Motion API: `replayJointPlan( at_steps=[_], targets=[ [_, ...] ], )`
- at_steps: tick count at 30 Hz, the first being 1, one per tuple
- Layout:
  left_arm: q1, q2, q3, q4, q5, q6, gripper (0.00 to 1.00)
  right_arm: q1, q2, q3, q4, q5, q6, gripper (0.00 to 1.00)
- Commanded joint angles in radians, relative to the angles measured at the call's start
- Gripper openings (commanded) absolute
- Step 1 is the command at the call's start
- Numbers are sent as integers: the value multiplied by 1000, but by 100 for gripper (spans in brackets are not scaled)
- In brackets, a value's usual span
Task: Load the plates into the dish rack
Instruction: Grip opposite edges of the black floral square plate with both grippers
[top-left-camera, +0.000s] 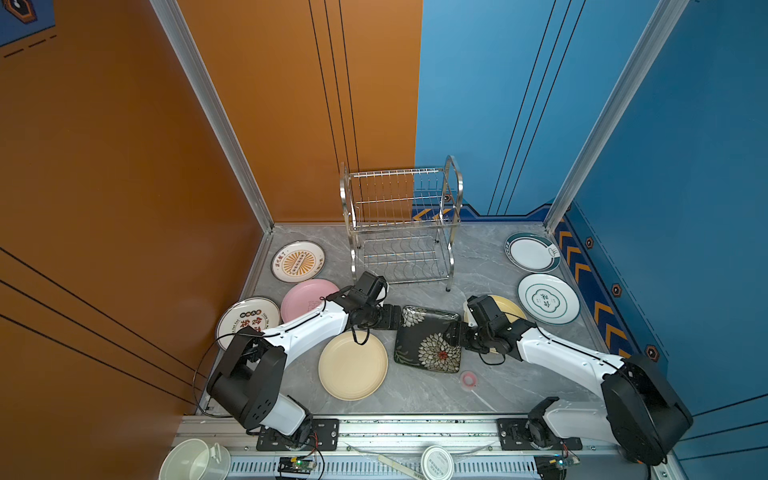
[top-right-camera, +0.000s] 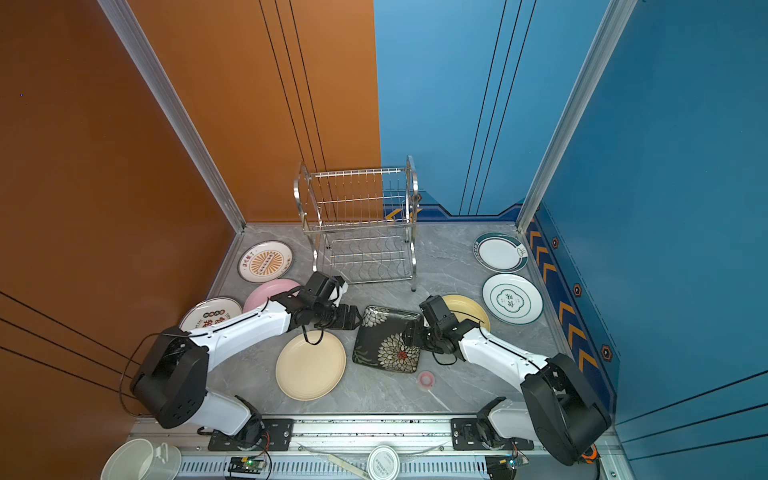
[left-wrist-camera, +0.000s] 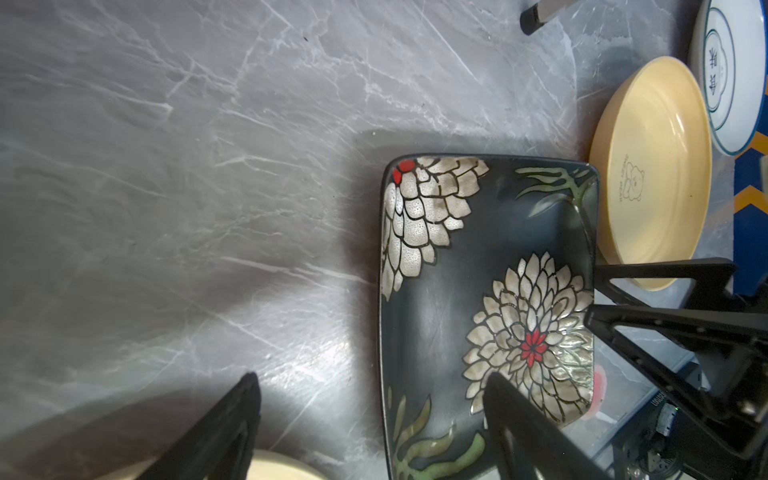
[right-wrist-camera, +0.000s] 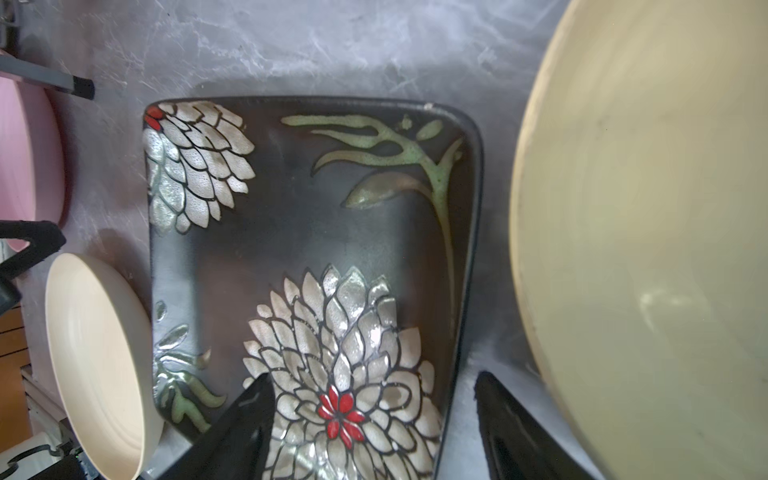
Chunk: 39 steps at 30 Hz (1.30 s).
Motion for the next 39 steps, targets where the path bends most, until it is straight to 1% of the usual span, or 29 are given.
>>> replayJointPlan(
  at_steps=[1, 6, 12, 16, 20, 24, 26, 31, 39],
  targets=[
    [-10, 27, 25, -3, 49, -5, 85, 13, 40, 19, 42, -12, 18, 80],
    [-14, 69, 31, 7, 79, -16, 85, 20, 97, 37, 87, -39, 20, 81],
    [-17, 93, 32, 7, 87, -41, 84, 23, 178, 93, 99, -92, 1, 81],
    [-19, 115, 44, 7, 104, -62, 83, 15, 199, 107, 89, -121, -13, 81],
    [-24, 156, 73, 7, 117, -84, 80, -9, 196, 107, 51, -152, -41, 80],
    [-28, 202, 96, 2, 125, -97, 75, -28, 188, 107, 4, -179, -71, 77],
    [-30, 218, 135, -9, 122, -97, 74, -35, 185, 101, -3, -192, -78, 76],
    [-31, 240, 145, -20, 117, -98, 70, -36, 202, 95, 16, -246, -84, 75],
    [-36, 286, 165, -24, 147, -91, 60, -28, 270, 95, 91, -335, -76, 74]
  ],
)
